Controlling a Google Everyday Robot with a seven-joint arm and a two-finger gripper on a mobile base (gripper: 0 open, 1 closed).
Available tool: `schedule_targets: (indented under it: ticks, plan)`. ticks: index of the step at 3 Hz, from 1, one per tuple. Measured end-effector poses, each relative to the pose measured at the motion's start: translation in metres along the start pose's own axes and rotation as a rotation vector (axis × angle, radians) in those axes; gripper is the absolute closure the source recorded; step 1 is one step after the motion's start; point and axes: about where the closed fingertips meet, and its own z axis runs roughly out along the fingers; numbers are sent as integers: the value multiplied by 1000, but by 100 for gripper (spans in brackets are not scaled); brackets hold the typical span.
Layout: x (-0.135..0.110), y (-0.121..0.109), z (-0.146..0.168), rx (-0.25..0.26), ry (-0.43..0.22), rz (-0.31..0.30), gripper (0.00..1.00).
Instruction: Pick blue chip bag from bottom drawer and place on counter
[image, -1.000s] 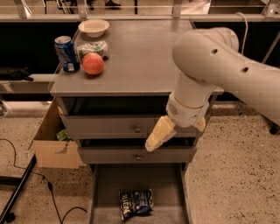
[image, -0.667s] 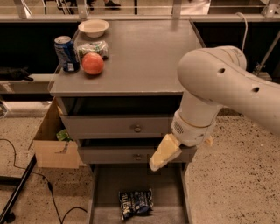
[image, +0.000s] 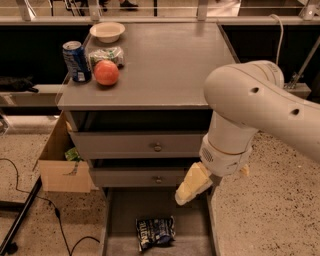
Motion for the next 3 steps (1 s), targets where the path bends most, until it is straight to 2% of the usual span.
schedule_targets:
  ticks: [1, 2, 3]
  plan:
    - [-31, 10, 28, -93, -19, -6, 0]
    - [-80, 40, 124, -366, -25, 26, 0]
    - [-103, 66, 192, -527, 8, 48, 0]
